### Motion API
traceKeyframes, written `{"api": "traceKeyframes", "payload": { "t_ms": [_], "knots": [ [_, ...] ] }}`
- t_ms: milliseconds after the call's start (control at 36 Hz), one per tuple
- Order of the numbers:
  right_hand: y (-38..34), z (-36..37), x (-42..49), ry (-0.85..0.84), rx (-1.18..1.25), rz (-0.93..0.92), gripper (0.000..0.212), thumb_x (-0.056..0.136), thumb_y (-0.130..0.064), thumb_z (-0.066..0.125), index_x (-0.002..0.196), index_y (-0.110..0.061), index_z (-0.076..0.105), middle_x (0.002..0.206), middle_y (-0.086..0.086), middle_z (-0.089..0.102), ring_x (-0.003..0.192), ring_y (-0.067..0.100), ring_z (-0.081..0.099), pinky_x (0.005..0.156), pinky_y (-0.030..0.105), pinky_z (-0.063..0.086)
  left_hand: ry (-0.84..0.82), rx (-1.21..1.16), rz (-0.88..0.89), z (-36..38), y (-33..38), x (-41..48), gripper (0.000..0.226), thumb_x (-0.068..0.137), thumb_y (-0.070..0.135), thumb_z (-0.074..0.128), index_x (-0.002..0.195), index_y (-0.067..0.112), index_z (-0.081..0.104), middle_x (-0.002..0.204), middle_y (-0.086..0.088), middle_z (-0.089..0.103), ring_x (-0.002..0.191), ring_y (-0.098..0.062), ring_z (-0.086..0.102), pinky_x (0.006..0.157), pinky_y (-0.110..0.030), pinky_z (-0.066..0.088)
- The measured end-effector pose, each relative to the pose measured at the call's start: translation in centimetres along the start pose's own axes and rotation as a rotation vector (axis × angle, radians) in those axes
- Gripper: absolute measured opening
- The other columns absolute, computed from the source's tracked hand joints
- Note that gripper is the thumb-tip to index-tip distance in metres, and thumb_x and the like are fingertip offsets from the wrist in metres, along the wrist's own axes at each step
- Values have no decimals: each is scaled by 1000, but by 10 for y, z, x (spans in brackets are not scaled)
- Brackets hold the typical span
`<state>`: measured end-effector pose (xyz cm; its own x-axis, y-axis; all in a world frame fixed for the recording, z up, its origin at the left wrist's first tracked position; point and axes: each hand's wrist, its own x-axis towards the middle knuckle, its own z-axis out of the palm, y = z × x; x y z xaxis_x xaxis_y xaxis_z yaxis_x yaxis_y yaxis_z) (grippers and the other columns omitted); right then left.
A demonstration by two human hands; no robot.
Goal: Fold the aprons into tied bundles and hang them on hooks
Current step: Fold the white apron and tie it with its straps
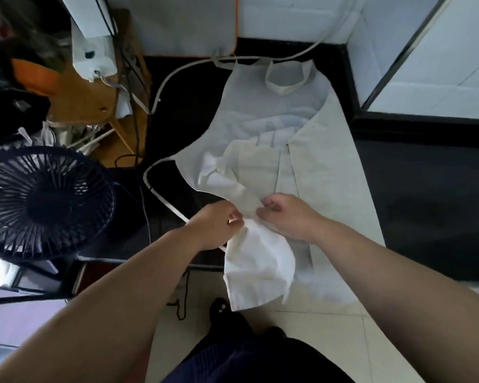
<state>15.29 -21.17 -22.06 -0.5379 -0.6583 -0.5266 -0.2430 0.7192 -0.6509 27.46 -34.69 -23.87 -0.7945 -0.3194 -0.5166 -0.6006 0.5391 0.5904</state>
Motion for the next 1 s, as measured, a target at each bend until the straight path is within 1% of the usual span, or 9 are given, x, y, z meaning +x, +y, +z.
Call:
{"api": "traceKeyframes", "payload": {
  "t_ms": [139,222,333,417,611,722,778,889,1000],
  "knots": [
    [9,-3,12,49,-191,74,14,89,-14,52,86,-13,65,88,4,61,87,22,58,59,20,35,379,-162,-145,-27,11,21,23,93,20,47,91,5,63,83,-4,59,83,-28,58,61,-30,44],
    [17,-9,13,-53,-318,152,19,88,-6,49,81,-11,65,89,8,64,87,25,60,59,21,41,430,-328,-351,-44,6,40,41,90,21,47,128,6,52,125,-16,55,114,-34,54,89,-35,47],
    [13,-21,19,-11,-215,205,20,87,-5,49,70,-8,57,77,15,62,75,25,58,59,27,40,343,-680,-178,-59,14,52,44,87,31,54,131,27,48,118,-2,63,100,-19,64,85,-36,57],
    [-2,-35,28,86,-71,134,26,95,-29,49,82,-10,59,91,16,66,82,23,56,70,26,39,365,-495,-3,-72,30,70,68,88,35,62,145,47,26,136,5,47,116,-17,53,96,-32,46],
    [-22,-71,59,143,501,132,69,75,-79,37,102,-22,64,97,-1,64,91,17,58,93,37,45,207,158,237,-79,61,104,55,92,22,55,139,46,42,161,9,8,148,-15,3,117,-27,9],
    [-15,-84,76,88,171,62,14,86,-34,63,84,-20,61,77,-1,60,75,18,57,60,20,43,-20,219,225,-72,68,123,55,95,5,50,145,25,38,158,6,18,144,-13,21,97,0,22],
    [-8,-85,83,102,-86,93,20,86,-11,53,67,-18,49,65,-3,48,69,21,51,46,19,31,99,290,196,-70,60,129,57,92,10,57,142,32,43,155,10,26,142,-12,27,102,-8,27],
    [6,-87,96,57,-265,220,7,82,-5,51,77,-10,48,77,4,50,75,25,49,55,24,32,270,425,-103,-68,31,134,42,95,23,45,136,35,47,144,3,41,127,-26,44,100,-46,44],
    [1,-89,102,27,-259,209,23,85,-17,56,104,-13,45,93,2,50,85,23,49,66,27,38,373,144,-196,-79,26,136,39,101,27,38,137,16,49,139,-9,49,124,-29,49,100,-34,40]
  ]
}}
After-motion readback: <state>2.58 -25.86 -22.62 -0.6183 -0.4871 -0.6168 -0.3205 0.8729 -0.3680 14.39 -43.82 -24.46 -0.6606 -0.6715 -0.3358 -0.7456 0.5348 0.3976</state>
